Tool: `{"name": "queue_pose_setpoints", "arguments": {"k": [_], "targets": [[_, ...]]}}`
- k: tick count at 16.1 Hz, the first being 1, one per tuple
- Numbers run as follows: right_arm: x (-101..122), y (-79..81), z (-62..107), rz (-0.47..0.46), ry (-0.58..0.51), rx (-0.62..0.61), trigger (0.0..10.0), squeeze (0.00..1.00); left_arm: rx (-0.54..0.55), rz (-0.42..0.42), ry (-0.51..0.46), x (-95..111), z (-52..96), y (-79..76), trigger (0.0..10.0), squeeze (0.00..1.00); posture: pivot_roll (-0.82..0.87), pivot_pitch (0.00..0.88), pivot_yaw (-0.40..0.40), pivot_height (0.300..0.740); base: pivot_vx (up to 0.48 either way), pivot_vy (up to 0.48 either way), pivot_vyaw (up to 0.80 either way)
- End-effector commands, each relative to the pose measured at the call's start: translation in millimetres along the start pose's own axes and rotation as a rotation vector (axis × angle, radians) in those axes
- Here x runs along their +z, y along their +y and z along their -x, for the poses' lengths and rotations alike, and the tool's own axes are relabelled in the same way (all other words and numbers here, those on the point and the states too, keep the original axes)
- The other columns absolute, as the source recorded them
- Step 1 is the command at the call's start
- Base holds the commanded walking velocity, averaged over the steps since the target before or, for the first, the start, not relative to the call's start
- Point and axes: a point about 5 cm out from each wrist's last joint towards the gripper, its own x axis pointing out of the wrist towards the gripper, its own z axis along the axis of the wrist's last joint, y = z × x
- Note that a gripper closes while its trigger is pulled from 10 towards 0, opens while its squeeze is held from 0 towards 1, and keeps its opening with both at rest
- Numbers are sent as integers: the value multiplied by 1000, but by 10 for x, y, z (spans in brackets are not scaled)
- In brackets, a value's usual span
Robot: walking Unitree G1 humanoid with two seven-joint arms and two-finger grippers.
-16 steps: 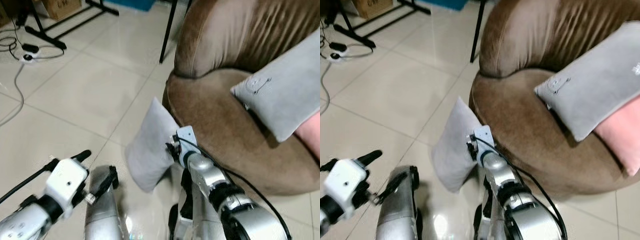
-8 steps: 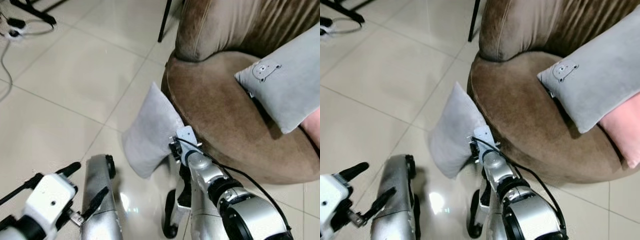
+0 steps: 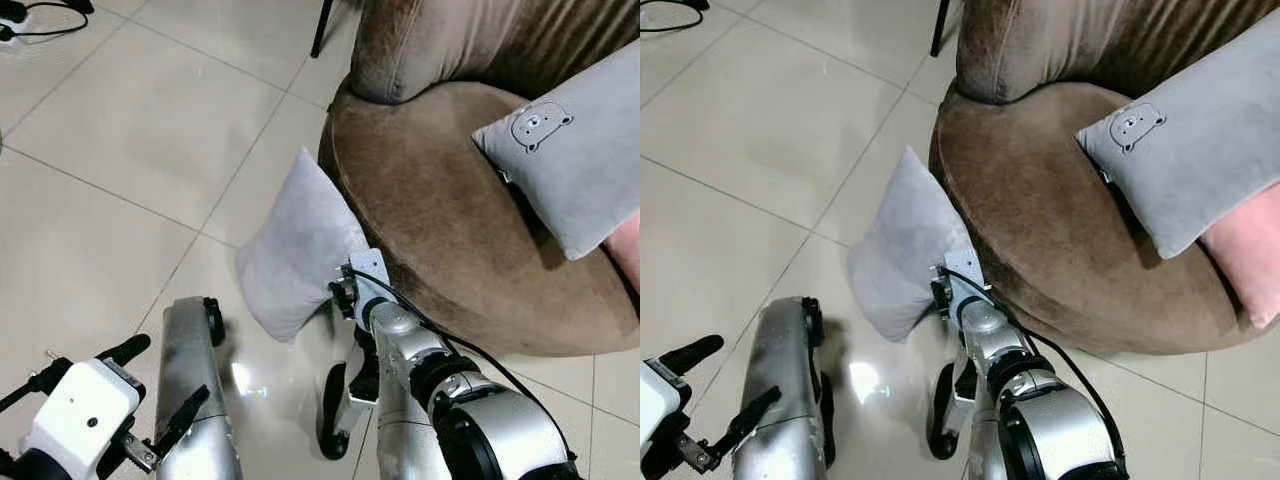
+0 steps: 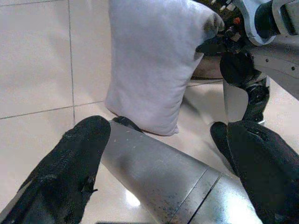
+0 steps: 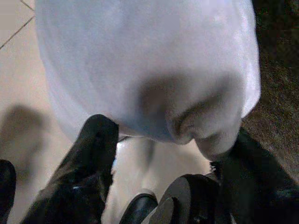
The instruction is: Move the pillow to the sofa from floor
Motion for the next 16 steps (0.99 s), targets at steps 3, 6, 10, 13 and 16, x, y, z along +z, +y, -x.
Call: {"name": "queue_pose_setpoints", "arguments": {"k": [3, 6, 10, 13, 16], "targets": [[-91, -43, 13, -20, 29, -3, 0, 0, -27, 17, -6, 25, 10, -70, 10000, 0, 356, 363, -203, 515, 0, 0, 0], [-90, -50, 14, -24, 25, -2, 0, 0, -31, 22, -14, 35, 2, -70, 10000, 0, 357, 361, -204, 515, 0, 0, 0], [-91, -43, 15, -31, 22, 3, 0, 0, -51, 29, -20, 38, 20, -76, 10000, 0, 359, 357, -203, 515, 0, 0, 0], [-94, -48, 15, -31, 24, 6, 0, 0, -52, 27, -25, 47, 16, -70, 10000, 0, 360, 354, -205, 515, 0, 0, 0], [-85, -62, 14, -30, 23, 5, 0, 0, -53, 23, -31, 59, 5, -64, 10000, 0, 361, 348, -204, 515, 0, 0, 0]]}}
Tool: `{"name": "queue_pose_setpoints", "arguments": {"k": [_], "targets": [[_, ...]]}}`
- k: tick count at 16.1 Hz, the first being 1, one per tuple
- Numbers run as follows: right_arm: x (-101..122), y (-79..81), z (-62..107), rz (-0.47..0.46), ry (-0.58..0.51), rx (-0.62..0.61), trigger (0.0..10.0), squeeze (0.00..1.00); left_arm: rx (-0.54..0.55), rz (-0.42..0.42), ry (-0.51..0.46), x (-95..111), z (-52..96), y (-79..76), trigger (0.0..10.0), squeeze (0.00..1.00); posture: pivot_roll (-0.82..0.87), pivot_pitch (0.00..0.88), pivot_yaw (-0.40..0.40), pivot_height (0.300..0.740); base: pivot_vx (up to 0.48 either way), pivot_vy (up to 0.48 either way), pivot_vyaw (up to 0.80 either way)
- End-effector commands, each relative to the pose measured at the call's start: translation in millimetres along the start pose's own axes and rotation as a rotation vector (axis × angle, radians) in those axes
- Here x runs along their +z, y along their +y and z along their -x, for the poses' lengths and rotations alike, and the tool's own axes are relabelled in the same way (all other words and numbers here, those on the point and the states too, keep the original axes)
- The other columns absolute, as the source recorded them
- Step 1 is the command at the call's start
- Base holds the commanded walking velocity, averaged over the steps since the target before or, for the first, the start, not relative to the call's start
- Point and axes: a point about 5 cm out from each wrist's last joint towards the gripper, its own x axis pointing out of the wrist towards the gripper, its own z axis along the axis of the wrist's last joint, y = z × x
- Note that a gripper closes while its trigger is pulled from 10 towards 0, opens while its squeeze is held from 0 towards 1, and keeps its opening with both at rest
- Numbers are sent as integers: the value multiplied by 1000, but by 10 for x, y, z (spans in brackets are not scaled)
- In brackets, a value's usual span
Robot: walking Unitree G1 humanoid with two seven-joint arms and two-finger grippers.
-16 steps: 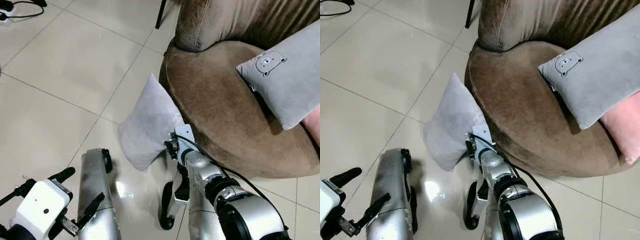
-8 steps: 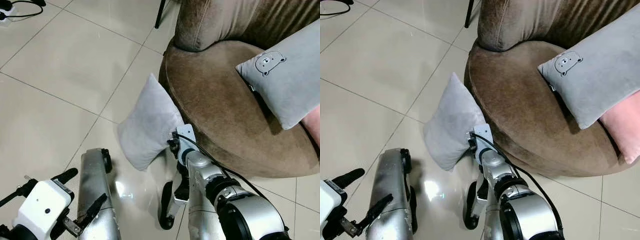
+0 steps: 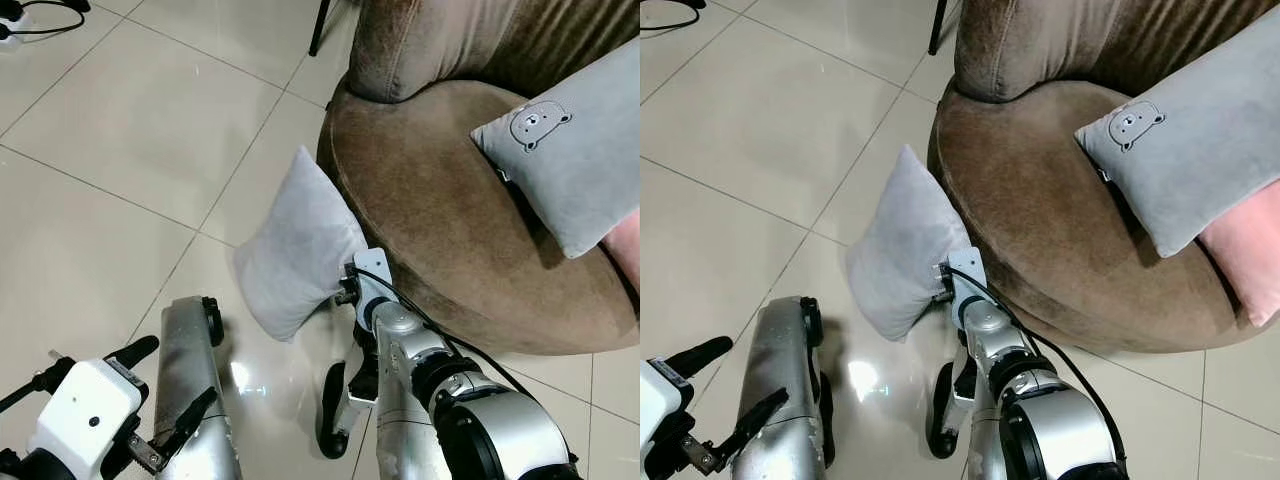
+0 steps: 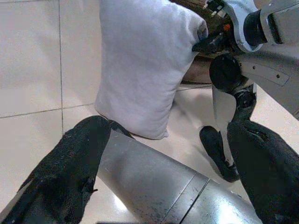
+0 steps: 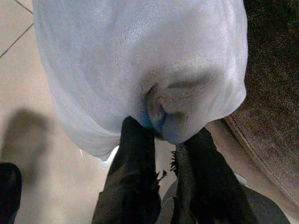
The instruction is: Move the pillow to the sofa from floor
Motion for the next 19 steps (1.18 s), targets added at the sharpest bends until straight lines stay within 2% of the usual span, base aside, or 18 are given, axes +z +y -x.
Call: {"name": "queue_pose_setpoints", "arguments": {"k": [1, 7, 11, 13, 15, 19], "targets": [[-82, -51, 13, -4, 28, -8, 0, 0, -21, -10, -13, 45, 16, -44, 10000, 0, 362, 348, -204, 515, 0, 0, 0], [-75, -55, 13, -7, 24, -9, 0, 0, -20, -20, -14, 59, 2, -25, 10000, 0, 367, 337, -202, 515, 0, 0, 0], [-72, -44, 16, 0, 8, 30, 0, 0, -18, -19, -19, 35, -36, -34, 10000, 0, 349, 295, -214, 515, 0, 0, 0], [-38, 15, 17, -10, -25, 98, 0, 0, -25, -8, -17, -2, -46, -60, 10000, 0, 331, 268, -216, 515, 0, 0, 0], [56, 84, 29, -33, -110, 207, 0, 0, -14, 5, -21, -38, -54, -91, 10000, 0, 310, 233, -220, 515, 0, 0, 0], [193, 214, 175, -59, -331, 471, 0, 0, 81, 18, -42, -161, -151, -16, 10000, 0, 253, 134, -201, 515, 0, 0, 0]]}}
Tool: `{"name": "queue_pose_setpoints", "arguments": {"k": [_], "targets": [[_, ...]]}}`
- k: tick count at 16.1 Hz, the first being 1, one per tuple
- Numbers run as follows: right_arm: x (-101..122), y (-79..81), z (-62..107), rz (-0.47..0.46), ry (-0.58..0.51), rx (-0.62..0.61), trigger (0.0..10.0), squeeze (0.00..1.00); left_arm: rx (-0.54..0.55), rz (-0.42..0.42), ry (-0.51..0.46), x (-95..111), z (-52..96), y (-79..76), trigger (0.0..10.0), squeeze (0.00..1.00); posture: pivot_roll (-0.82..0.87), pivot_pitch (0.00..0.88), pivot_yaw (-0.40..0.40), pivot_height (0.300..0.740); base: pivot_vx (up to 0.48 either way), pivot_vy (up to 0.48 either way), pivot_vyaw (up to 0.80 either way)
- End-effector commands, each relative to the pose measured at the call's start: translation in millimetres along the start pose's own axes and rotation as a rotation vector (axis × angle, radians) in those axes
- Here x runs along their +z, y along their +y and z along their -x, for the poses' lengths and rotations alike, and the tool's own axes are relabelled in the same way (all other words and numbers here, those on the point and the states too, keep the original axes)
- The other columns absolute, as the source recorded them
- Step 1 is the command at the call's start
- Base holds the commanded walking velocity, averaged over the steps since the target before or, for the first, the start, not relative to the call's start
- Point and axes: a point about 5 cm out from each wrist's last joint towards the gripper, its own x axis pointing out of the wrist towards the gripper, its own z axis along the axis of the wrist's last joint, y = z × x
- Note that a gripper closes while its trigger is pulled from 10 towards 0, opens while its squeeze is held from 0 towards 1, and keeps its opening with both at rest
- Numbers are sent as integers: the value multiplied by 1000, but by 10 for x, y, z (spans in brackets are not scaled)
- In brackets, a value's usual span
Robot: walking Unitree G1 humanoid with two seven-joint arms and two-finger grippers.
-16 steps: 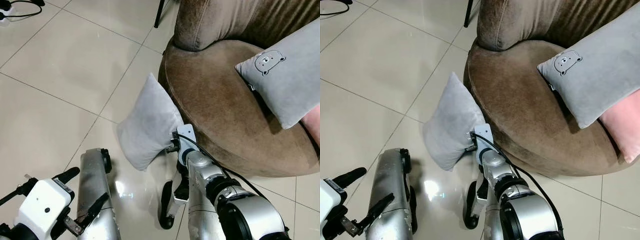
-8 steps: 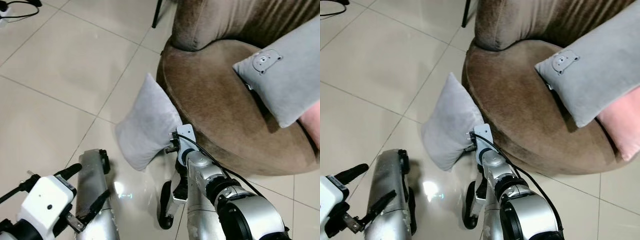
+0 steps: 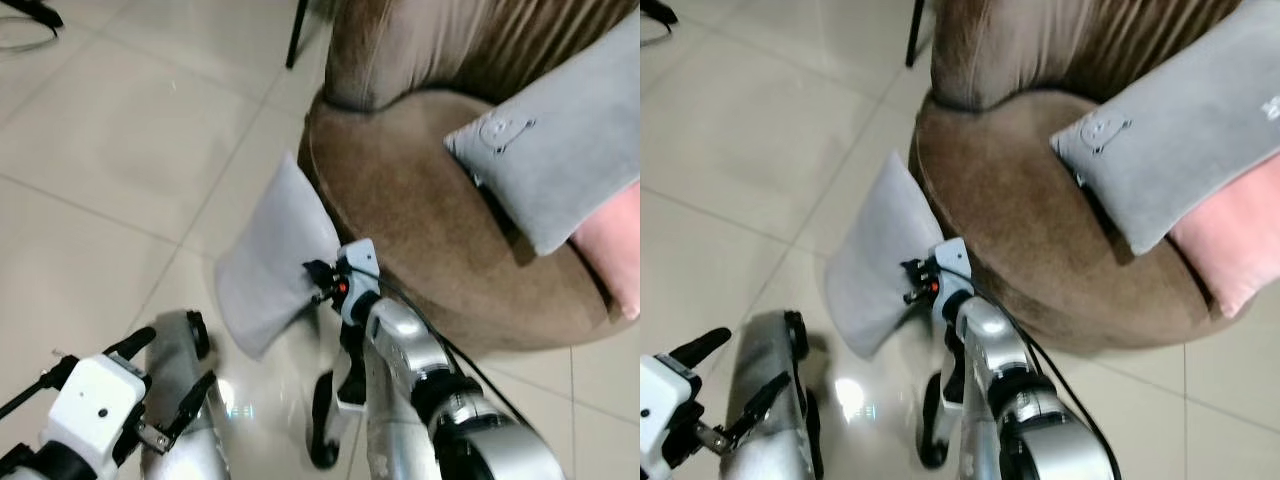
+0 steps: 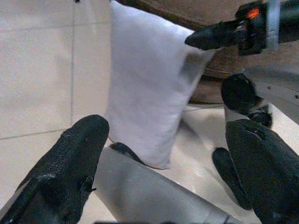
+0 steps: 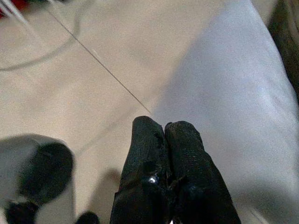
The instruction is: Move the pillow to the sofa from floor
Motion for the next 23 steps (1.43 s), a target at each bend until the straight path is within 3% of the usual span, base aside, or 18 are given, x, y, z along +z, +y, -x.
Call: {"name": "queue_pose_setpoints", "arguments": {"k": [1, 6, 7, 8, 9, 12, 16, 22, 23], "targets": [[11, -14, 49, -2, -28, 25, 0, 0, 3, 0, 0, -48, -43, -15, 10000, 0, 245, 115, -195, 515, 0, 0, 0], [211, -2, 152, 23, -129, 8, 0, 0, 55, -18, -68, -60, -288, 63, 10000, 0, 215, 34, -153, 515, 0, 0, 0], [171, -65, 166, 98, -84, -59, 9412, 0, 61, -25, -80, -57, -346, 90, 10000, 0, 213, 26, -144, 515, 0, 0, 0], [57, -184, 187, 130, 7, -152, 10000, 482, 55, -35, -92, -48, -417, 117, 10000, 0, 209, 38, -136, 515, 0, 0, 0], [-29, -297, 202, 115, 68, -247, 10000, 1000, 33, -47, -91, -46, -457, 120, 10000, 0, 209, 50, -137, 515, 0, 0, 0], [-109, -378, 195, 111, 156, -340, 10000, 1000, -23, -61, -69, -71, -467, 85, 10000, 0, 228, 94, -144, 515, 0, 0, 0], [-245, -364, 142, 117, 300, -374, 10000, 1000, -71, -63, -38, -70, -337, 74, 10000, 0, 242, 192, -157, 515, 0, 0, 0], [-308, -355, 148, 113, 335, -413, 10000, 1000, -104, -64, -19, 40, -73, 17, 10000, 0, 263, 315, -214, 515, 0, 0, 0], [-285, -339, 127, 106, 314, -406, 10000, 1000, -81, -67, -3, 79, 39, 41, 10000, 0, 279, 351, -214, 515, 0, 0, 0]]}}
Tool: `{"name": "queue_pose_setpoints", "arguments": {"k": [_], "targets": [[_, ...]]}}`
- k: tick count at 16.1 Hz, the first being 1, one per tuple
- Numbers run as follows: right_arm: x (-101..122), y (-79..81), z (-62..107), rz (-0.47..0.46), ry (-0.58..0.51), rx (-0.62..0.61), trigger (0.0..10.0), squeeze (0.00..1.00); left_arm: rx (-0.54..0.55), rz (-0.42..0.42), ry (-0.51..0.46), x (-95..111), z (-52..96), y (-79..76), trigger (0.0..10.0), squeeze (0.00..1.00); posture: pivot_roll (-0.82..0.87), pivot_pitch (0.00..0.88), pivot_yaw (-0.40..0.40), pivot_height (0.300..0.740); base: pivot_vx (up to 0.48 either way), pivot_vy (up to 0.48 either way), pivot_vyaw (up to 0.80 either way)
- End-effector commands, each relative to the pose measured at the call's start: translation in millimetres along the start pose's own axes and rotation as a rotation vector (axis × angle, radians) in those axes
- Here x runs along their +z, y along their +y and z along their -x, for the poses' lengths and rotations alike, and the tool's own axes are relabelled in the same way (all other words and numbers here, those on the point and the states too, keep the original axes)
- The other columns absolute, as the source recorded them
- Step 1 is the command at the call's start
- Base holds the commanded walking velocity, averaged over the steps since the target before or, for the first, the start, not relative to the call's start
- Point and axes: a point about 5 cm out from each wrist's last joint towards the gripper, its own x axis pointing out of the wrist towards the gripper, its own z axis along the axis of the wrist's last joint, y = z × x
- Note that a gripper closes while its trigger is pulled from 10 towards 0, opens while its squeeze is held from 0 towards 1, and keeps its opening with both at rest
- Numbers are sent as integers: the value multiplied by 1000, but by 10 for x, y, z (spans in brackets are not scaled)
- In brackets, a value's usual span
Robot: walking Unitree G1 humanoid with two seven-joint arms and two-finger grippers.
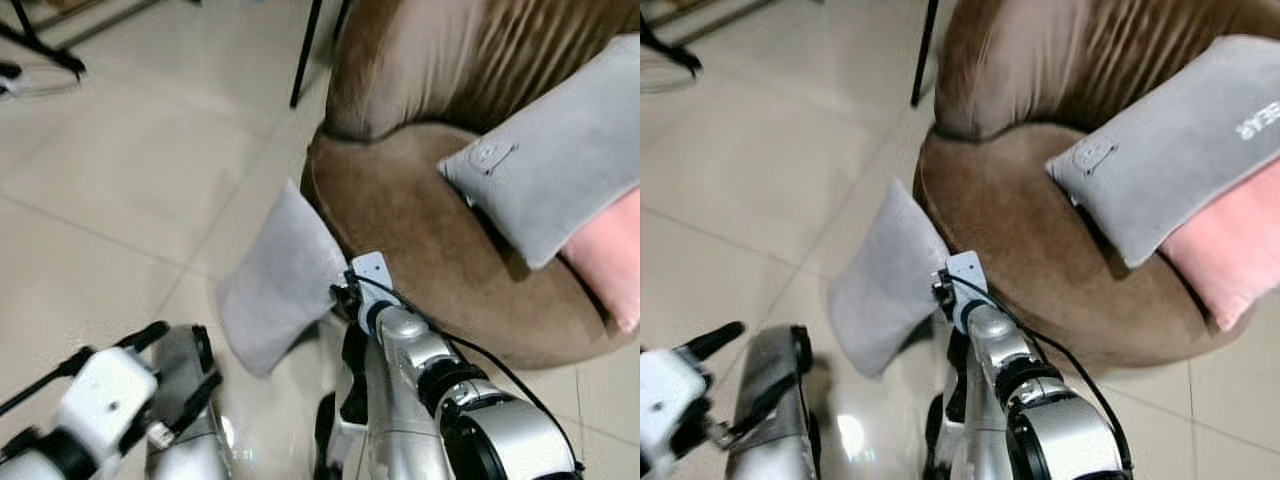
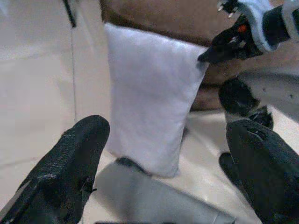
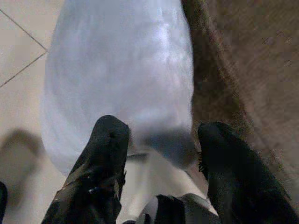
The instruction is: Move the pillow to the sofa from floor
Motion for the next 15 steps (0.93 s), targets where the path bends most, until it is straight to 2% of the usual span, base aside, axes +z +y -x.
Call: {"name": "queue_pose_setpoints", "arguments": {"k": [1, 3, 4, 5, 6, 8, 10, 13, 15], "targets": [[-41, -32, 11, -8, 9, -13, 10000, 1000, -11, 1, -4, 46, 49, -26, 10000, 0, 279, 351, -214, 515, 0, 0, 0], [-5, -5, 5, -11, -19, -13, 10000, 1000, 6, 5, 16, 118, 237, -50, 10000, 0, 301, 377, -196, 515, 0, 0, 0], [4, -6, 3, -4, -22, -23, 10000, 1000, 8, 5, 21, 124, 265, -48, 10000, 0, 305, 379, -194, 515, 0, 0, 0], [33, 0, -6, -30, -31, -32, 10000, 918, 17, 8, 38, 132, 342, -36, 10000, 0, 317, 386, -187, 515, 0, 0, 0], [45, -3, -8, -40, -35, -41, 10000, 0, 19, 8, 41, 134, 359, -30, 10000, 0, 318, 387, -187, 515, 0, 0, 0], [80, -21, -15, -67, -46, -75, 10000, 0, 20, 8, 47, 137, 404, -14, 10000, 0, 324, 395, -185, 515, 0, 0, 0], [125, -89, -17, -45, -48, -189, 10000, 0, 23, 10, 48, 141, 462, -6, 10000, 0, 328, 400, -183, 515, 0, 0, 0], [69, -92, -11, -13, -7, -233, 10000, 0, 20, 17, 52, 143, 506, 2, 10000, 0, 334, 398, -182, 515, 0, 0, 0], [46, -136, -3, -111, 9, -272, 10000, 0, 22, 16, 54, 148, 515, 12, 10000, 0, 337, 400, -185, 515, 0, 0, 0]]}}
